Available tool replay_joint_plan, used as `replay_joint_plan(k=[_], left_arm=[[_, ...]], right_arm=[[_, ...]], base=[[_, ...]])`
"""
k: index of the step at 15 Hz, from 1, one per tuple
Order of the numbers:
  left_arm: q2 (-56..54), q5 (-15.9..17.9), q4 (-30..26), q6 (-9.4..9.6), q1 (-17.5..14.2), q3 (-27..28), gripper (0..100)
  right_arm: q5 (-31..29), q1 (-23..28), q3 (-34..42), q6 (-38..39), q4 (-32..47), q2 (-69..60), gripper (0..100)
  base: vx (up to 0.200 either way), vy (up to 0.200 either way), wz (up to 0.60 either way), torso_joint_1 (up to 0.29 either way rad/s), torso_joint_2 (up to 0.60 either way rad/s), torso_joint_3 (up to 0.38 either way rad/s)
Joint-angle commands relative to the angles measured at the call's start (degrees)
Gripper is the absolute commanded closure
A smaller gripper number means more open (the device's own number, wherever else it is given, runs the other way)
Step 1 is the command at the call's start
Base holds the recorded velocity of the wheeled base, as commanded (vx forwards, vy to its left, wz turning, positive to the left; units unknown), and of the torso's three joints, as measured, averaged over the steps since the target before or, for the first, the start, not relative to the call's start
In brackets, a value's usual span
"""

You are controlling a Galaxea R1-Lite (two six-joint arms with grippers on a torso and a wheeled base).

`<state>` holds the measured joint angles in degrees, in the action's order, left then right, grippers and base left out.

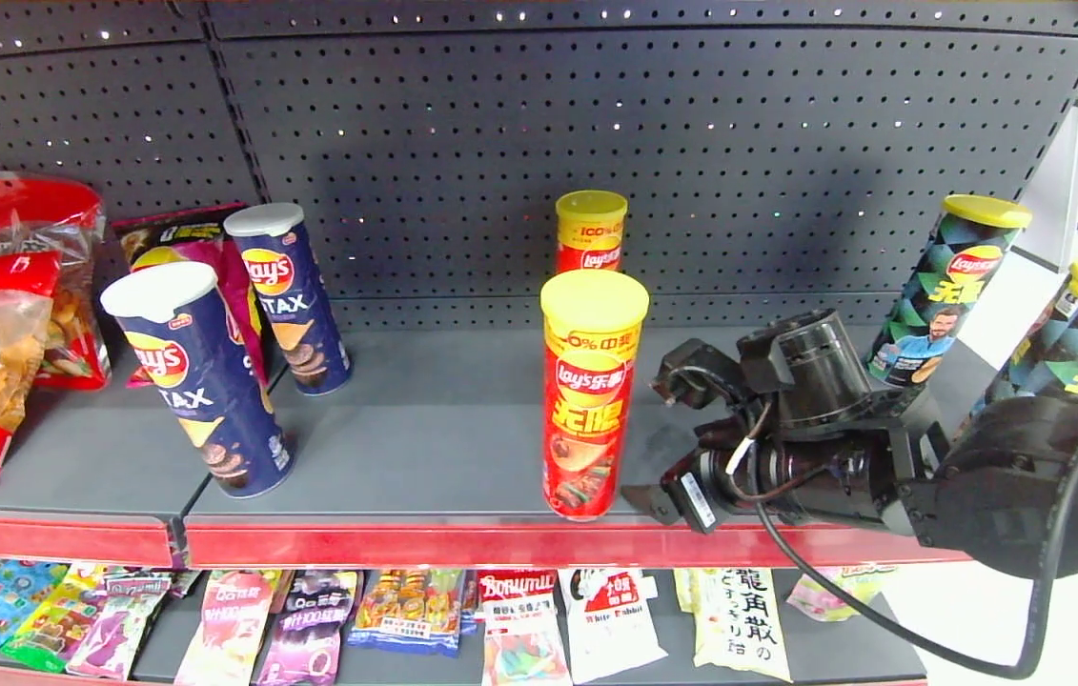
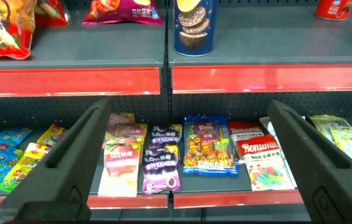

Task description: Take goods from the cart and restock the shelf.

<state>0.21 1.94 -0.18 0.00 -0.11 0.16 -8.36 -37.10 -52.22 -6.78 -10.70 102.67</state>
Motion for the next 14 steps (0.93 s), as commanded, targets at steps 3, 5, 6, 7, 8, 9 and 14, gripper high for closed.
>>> replay_joint_plan(k=[3, 5, 6, 7, 8, 9, 14], left_arm=[[0.0, 0.0, 0.0, 0.0, -0.1, 0.0, 0], [0.0, 0.0, 0.0, 0.0, 0.0, 0.0, 0], [0.0, 0.0, 0.0, 0.0, -0.1, 0.0, 0], [0.0, 0.0, 0.0, 0.0, 0.0, 0.0, 0], [0.0, 0.0, 0.0, 0.0, -0.1, 0.0, 0], [0.0, 0.0, 0.0, 0.0, -0.1, -0.1, 0], [0.0, 0.0, 0.0, 0.0, -0.1, -0.1, 0]], right_arm=[[-0.8, 3.9, 10.2, -0.3, 0.1, -13.9, 0], [-0.3, 7.6, 18.5, -1.5, 0.2, -28.5, 0], [-0.1, 8.5, 20.6, -1.8, 0.2, -32.2, 0], [1.9, 11.6, 25.4, -2.6, 0.2, -42.6, 0], [3.9, 14.2, 28.7, -3.0, 0.2, -49.1, 0], [10.7, 21.3, 37.6, -3.5, 0.3, -63.5, 0], [12.9, 30.5, 52.1, -2.5, 6.9, -94.6, 0]], base=[[0.0, 0.0, 0.0, 0.017, 0.0, -0.001], [0.0, 0.0, 0.0, 0.0, 0.0, 0.0], [0.0, 0.0, 0.0, 0.0, 0.0, 0.0], [0.0, 0.0, 0.0, 0.0, 0.0, 0.0], [0.0, 0.0, 0.0, 0.0, 0.0, 0.0], [0.0, 0.0, 0.0, 0.0, 0.0, 0.0], [0.0, 0.0, 0.0, 0.0, 0.0, 0.0]])
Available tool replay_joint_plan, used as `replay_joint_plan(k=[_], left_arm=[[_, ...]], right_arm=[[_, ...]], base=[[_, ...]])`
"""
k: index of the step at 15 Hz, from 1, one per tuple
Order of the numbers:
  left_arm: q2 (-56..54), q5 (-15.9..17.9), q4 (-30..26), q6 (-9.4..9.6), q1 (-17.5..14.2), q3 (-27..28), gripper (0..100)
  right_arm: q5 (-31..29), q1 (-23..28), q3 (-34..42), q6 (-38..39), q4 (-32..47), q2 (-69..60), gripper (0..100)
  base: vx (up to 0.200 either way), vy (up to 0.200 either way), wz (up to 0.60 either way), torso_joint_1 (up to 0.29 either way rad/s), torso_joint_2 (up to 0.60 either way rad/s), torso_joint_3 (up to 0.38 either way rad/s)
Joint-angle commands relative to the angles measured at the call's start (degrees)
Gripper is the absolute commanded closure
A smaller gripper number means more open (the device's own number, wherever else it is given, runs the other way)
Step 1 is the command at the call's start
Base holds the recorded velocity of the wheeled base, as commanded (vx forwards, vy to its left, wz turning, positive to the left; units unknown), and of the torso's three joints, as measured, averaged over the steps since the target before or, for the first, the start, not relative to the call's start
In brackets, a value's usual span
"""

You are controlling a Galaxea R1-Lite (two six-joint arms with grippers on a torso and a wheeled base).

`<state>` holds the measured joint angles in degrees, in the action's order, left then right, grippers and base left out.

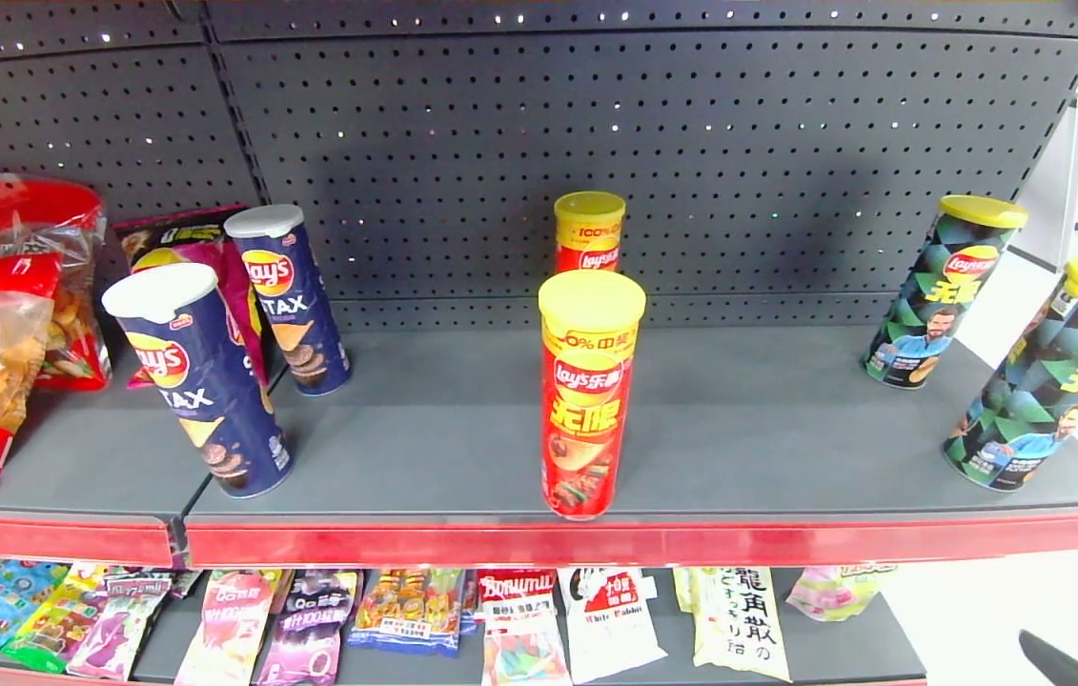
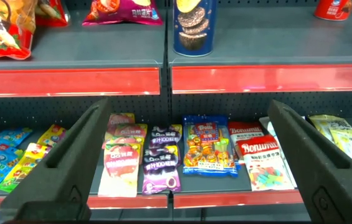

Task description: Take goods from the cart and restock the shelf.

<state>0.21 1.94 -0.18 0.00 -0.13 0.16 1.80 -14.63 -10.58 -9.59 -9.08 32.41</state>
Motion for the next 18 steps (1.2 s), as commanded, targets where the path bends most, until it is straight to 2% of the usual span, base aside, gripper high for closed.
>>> replay_joint_plan(k=[1, 5, 6, 10, 12, 14, 15, 16, 18], left_arm=[[0.0, 0.0, 0.0, 0.0, 0.0, -0.1, 0], [0.0, 0.0, 0.0, 0.0, 0.0, 0.0, 0], [0.0, 0.0, 0.0, 0.0, 0.0, 0.0, 0], [0.0, 0.0, 0.0, 0.0, 0.0, 0.0, 0], [0.0, 0.0, 0.0, 0.0, 0.0, 0.0, 0], [0.0, 0.0, 0.0, 0.0, 0.0, 0.0, 0], [0.0, 0.0, 0.0, 0.0, 0.0, 0.0, 0], [0.0, 0.0, 0.0, 0.0, 0.0, 0.0, 0], [0.0, 0.0, 0.0, 0.0, 0.0, -0.1, 0]], right_arm=[[2.9, 8.1, 10.0, 1.6, 7.2, -26.7, 0], [0.4, 8.1, 10.6, 8.1, 8.6, -26.8, 0], [-1.9, 8.2, 10.5, 12.5, 9.2, -26.8, 0], [-2.2, 8.2, 10.5, 12.2, 9.2, -26.8, 0], [-1.8, 8.3, 10.4, 9.5, 9.3, -26.8, 0], [-1.9, 11.5, 10.4, 8.9, 9.3, -26.8, 0], [-1.8, 16.0, 10.5, 8.9, 9.3, -27.1, 0], [-1.8, 17.6, 10.5, 8.9, 9.3, -27.3, 0], [-2.0, 17.2, 10.6, 9.8, 9.2, -27.9, 0]], base=[[0.0, 0.0, 0.0, 0.0, 0.0, 0.0], [0.0, 0.0, 0.0, 0.0, 0.0, 0.0], [0.0, 0.0, 0.0, 0.0, 0.0, 0.0], [0.0, 0.0, 0.0, 0.0, 0.0, 0.0], [0.0, 0.0, 0.0, 0.0, 0.0, 0.0], [0.0, 0.0, 0.0, 0.0, 0.0, 0.0], [0.0, 0.0, 0.0, 0.0, 0.0, 0.0], [0.0, 0.0, 0.0, 0.0, 0.0, 0.0], [0.0, 0.0, 0.0, 0.0, 0.0, 0.0]])
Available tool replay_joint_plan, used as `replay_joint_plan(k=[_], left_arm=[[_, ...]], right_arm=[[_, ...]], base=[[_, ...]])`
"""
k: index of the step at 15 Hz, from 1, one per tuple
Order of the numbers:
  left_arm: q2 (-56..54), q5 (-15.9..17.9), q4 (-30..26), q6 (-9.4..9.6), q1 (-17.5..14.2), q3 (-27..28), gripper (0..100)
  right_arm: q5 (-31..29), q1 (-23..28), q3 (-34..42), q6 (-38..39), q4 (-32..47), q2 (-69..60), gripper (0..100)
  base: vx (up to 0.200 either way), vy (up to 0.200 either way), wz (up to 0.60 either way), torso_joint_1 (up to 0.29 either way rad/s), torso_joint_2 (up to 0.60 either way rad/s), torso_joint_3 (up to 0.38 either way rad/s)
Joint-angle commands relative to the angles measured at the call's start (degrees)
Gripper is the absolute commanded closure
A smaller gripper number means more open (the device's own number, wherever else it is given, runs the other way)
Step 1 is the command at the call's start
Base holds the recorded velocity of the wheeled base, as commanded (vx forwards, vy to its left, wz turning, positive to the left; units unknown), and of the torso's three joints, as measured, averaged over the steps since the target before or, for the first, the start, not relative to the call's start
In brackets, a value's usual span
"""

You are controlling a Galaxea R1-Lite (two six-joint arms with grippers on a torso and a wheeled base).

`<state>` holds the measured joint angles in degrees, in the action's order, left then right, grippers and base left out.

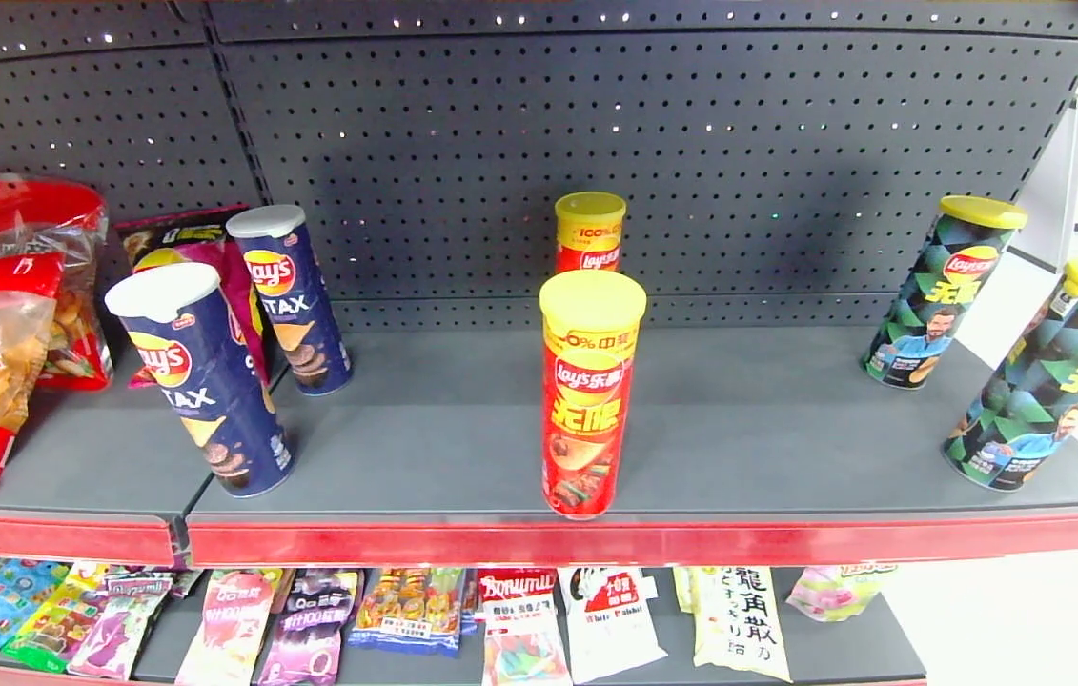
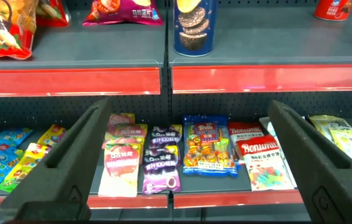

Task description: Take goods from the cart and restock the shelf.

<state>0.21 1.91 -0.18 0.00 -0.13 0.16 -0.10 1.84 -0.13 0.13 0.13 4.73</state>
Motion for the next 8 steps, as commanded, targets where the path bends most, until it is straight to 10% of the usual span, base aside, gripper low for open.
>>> replay_joint_plan(k=[1, 8], left_arm=[[0.0, 0.0, 0.0, 0.0, 0.0, 0.0, 0], [0.0, 0.0, 0.0, 0.0, 0.0, 0.0, 0]], right_arm=[[0.2, 0.3, 0.0, 0.9, 0.0, -0.9, 0], [1.0, -2.1, 0.1, 0.0, 0.0, -4.6, 0]], base=[[0.0, 0.0, 0.0, 0.0, 0.0, 0.0], [0.0, 0.0, 0.0, 0.0, 0.0, 0.0]])
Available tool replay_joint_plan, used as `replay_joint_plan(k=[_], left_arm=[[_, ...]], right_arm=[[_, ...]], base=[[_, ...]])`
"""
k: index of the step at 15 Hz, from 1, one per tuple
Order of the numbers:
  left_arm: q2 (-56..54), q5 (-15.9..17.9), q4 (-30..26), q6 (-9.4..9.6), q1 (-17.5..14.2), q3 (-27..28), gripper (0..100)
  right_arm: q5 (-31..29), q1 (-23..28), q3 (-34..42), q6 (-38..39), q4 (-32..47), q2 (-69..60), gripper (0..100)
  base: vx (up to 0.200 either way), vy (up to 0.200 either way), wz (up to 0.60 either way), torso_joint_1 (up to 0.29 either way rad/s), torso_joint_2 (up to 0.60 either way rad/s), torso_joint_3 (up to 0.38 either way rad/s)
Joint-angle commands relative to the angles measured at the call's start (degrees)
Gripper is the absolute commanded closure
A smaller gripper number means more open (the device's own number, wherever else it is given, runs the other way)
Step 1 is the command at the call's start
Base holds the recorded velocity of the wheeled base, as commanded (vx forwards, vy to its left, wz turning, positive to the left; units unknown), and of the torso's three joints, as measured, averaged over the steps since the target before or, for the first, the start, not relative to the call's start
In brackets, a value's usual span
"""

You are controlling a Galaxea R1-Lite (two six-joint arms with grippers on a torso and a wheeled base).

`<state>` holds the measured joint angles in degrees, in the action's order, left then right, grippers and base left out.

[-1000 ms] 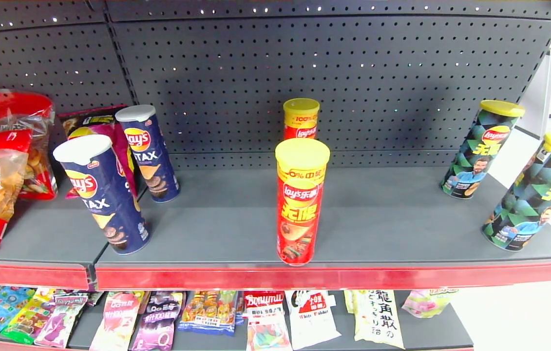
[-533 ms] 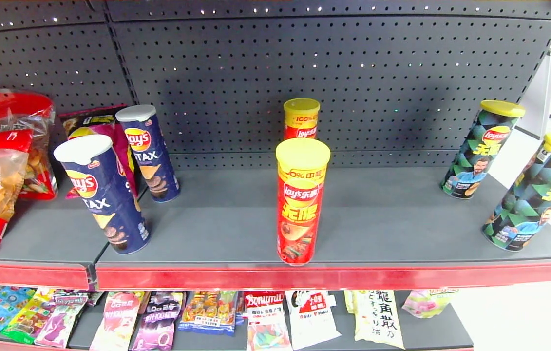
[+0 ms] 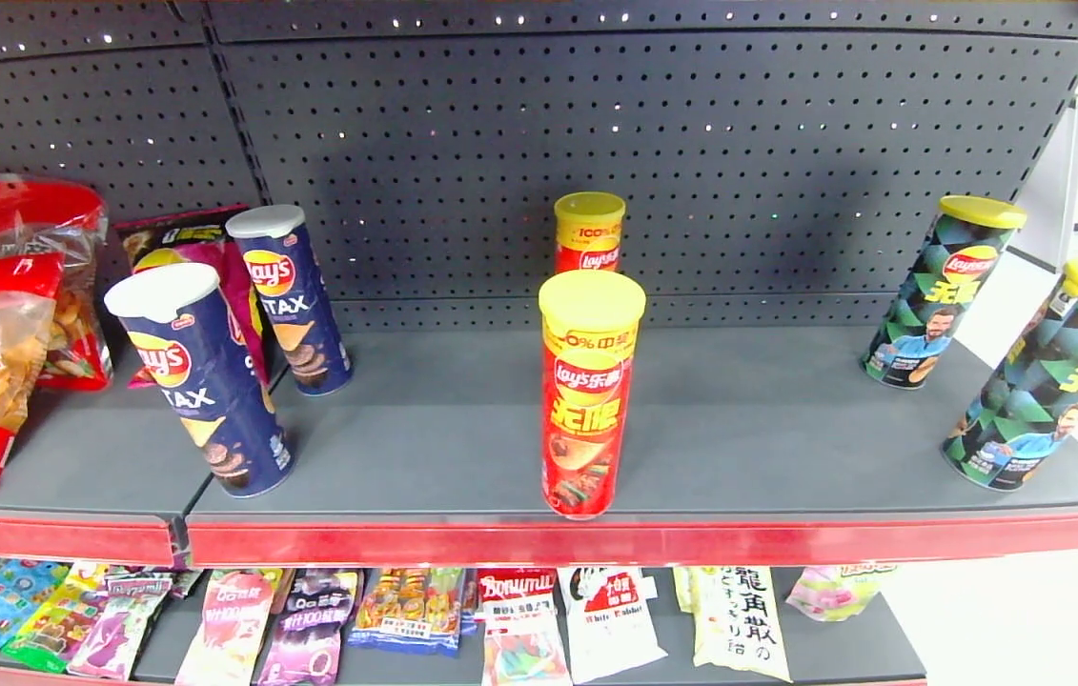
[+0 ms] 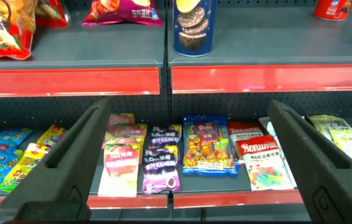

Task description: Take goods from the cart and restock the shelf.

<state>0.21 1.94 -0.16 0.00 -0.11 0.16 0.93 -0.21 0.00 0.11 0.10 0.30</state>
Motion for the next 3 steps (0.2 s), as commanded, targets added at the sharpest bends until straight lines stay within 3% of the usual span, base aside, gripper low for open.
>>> replay_joint_plan(k=[1, 3], left_arm=[[0.0, 0.0, 0.0, 0.0, -0.1, 0.0, 0], [0.0, 0.0, 0.0, 0.0, 0.0, 0.0, 0]], right_arm=[[0.0, -0.1, 0.0, 0.0, 0.0, -0.2, 0], [0.0, -0.1, 0.0, -0.1, 0.1, -0.2, 0]], base=[[0.0, 0.0, 0.0, 0.0, 0.0, 0.0], [0.0, 0.0, 0.0, 0.0, 0.0, 0.0]])
